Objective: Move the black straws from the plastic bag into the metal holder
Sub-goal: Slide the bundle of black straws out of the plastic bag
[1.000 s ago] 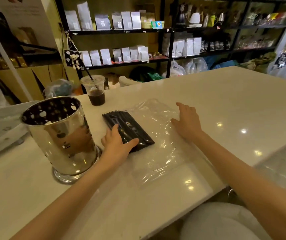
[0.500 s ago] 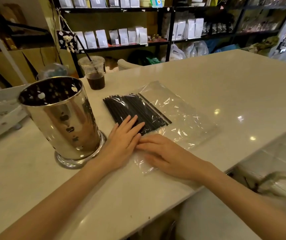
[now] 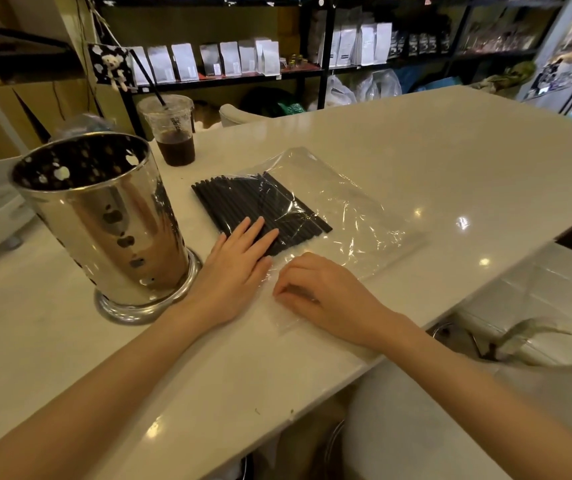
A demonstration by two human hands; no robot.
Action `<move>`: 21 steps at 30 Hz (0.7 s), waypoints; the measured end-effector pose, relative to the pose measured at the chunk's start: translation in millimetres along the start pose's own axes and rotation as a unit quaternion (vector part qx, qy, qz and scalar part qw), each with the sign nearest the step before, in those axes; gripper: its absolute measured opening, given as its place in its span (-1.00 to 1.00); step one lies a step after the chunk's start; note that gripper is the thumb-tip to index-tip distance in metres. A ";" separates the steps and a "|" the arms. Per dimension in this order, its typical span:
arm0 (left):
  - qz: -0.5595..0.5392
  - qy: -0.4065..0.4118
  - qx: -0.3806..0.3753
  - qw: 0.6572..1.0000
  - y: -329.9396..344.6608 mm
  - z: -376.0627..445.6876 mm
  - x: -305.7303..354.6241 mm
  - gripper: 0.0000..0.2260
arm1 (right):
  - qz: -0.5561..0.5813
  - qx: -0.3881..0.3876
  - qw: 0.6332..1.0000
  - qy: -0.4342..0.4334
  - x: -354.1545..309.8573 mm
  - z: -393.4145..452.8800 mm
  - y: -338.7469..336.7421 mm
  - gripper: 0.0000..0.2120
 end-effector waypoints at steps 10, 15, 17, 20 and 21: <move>0.015 -0.010 -0.001 1.000 -1.4 -0.6 0.0 -0.55 | -0.030 0.147 0.987 -0.050 -14.6 -31.8 -46.9 -0.85; 0.021 -0.013 0.003 1.000 -3.5 0.6 3.9 -0.56 | -0.086 0.184 0.975 -0.091 -26.5 -56.1 -63.0 -0.73; 0.020 -0.017 0.001 1.000 -3.3 0.8 2.3 -0.56 | -0.110 0.194 0.969 -0.102 -29.6 -65.9 -62.2 -0.78; 0.006 -0.024 0.019 1.000 -6.5 2.2 2.9 -0.57 | -0.131 0.177 0.970 -0.103 -29.9 -77.0 -54.3 -0.88; 0.005 -0.027 0.038 0.999 -9.9 3.1 6.4 -0.57 | -0.134 0.167 0.972 -0.099 -28.7 -80.1 -51.0 -0.90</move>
Point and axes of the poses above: each hand's wrist, its own z-axis towards the middle knuckle, its own y-axis out of the palm, x = y × z, the point moved 8 cm from there along z, towards the middle knuckle, and after that the axes turned 3 degrees about y, right-handed, at the moved point
